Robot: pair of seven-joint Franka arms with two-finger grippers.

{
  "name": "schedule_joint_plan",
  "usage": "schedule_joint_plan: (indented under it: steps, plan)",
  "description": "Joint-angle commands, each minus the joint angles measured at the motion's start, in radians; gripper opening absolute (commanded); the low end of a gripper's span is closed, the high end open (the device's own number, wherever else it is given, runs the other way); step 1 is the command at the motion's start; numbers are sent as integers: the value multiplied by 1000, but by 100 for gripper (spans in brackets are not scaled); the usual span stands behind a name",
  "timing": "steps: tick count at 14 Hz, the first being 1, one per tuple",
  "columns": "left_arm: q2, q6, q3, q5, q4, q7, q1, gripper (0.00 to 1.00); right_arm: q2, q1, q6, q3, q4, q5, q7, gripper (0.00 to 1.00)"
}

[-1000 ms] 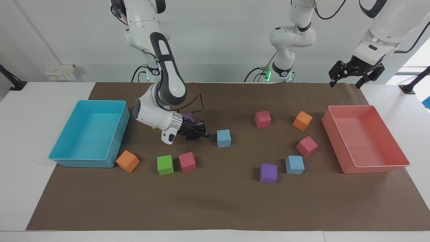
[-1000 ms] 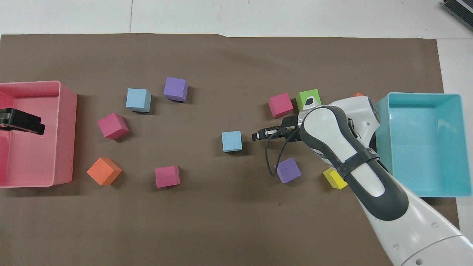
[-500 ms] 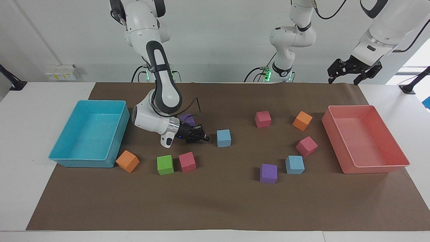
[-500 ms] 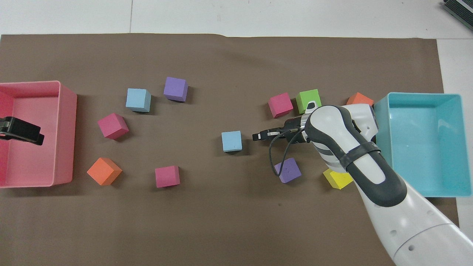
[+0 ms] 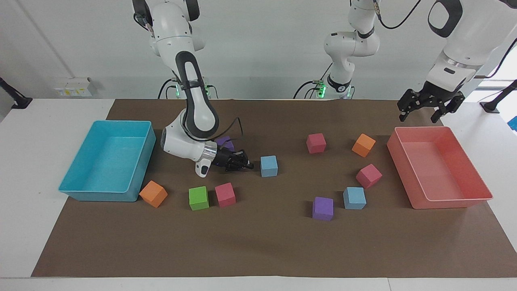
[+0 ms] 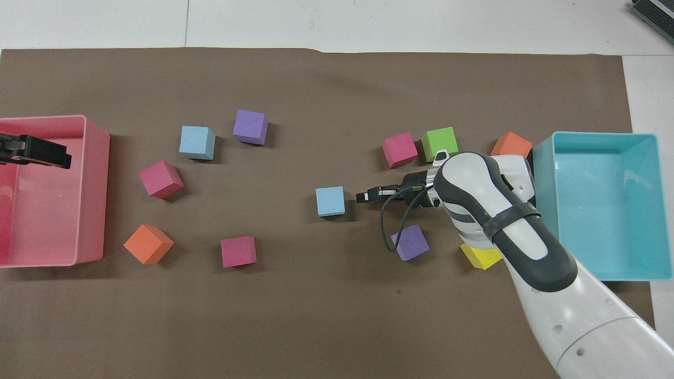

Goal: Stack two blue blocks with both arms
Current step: 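Reach the left gripper to the light blue cube near the pink bin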

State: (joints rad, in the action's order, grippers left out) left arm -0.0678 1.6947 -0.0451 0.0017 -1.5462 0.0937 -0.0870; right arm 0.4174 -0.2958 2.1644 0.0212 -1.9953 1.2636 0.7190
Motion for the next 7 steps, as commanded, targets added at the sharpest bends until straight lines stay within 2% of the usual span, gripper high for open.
schedule_joint_plan:
  steps: [1, 3, 7]
  plan:
    - [-41, 98, -1, -6, -26, 0, -8, 100, -12, 0, 15, -6, -26, 36, 34, 0]
    - [-61, 183, 2, -5, -70, 1, -17, 100, -14, -2, 21, -6, -29, 36, 31, 0]
    - [-151, 333, 2, -5, -140, -3, -54, 100, -15, -5, 32, -6, -36, 36, 31, 0]
